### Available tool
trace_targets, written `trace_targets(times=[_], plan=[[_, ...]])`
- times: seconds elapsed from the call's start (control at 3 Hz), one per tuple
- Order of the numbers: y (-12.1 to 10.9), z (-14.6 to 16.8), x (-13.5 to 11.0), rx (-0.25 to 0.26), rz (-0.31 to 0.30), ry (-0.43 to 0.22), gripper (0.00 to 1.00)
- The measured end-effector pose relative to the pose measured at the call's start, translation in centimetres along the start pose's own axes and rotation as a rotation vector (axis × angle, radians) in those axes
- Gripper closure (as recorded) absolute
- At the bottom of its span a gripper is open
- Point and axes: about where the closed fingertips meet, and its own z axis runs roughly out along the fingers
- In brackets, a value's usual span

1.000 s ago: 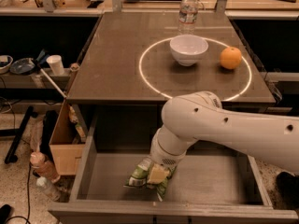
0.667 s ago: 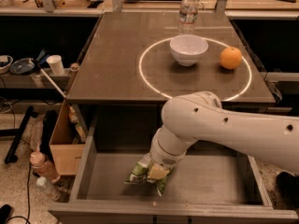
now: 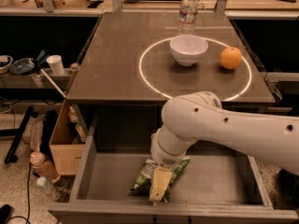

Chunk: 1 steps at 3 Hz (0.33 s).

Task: Place green jalapeno chip bag into top drawer

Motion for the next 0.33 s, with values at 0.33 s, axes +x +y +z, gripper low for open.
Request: trace_targets(times=[0.33], plan=[[0.0,0.0,0.0,0.0,0.0,0.0,0.0]])
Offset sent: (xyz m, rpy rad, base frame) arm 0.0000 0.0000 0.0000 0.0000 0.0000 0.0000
